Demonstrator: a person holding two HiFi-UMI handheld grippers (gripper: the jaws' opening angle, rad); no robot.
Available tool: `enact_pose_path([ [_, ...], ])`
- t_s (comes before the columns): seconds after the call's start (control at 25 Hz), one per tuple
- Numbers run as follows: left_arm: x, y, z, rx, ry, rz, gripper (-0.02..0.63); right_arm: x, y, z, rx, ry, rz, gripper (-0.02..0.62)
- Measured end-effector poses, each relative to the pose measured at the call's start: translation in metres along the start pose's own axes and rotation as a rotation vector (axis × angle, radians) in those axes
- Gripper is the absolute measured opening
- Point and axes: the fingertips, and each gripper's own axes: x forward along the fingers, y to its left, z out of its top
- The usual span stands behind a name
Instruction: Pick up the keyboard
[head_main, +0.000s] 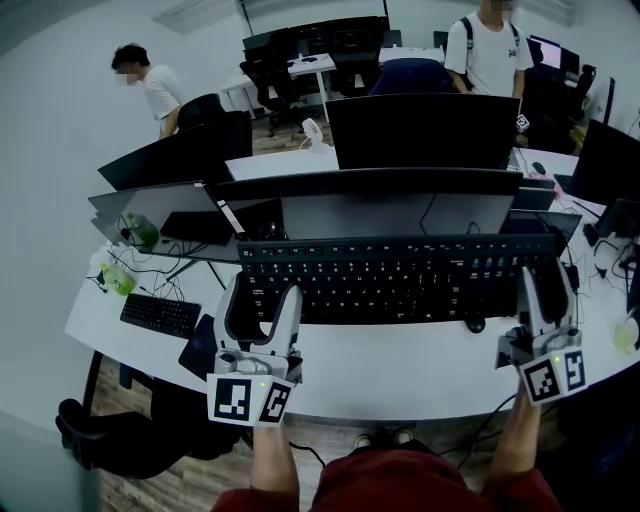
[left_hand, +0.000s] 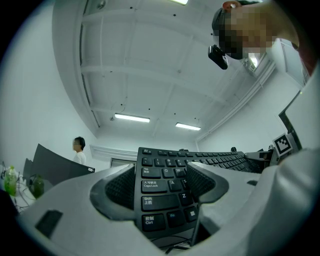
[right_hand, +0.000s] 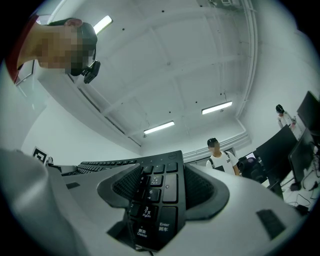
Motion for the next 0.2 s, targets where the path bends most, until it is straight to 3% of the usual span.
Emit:
enact_pose_path([
  [0.2,-0.0001,-0.0009,0.0003,0.003,0.006,0.004,0.321,0.0007,-0.0010,-0.0006,0.006,0.005,0.001,0.253],
])
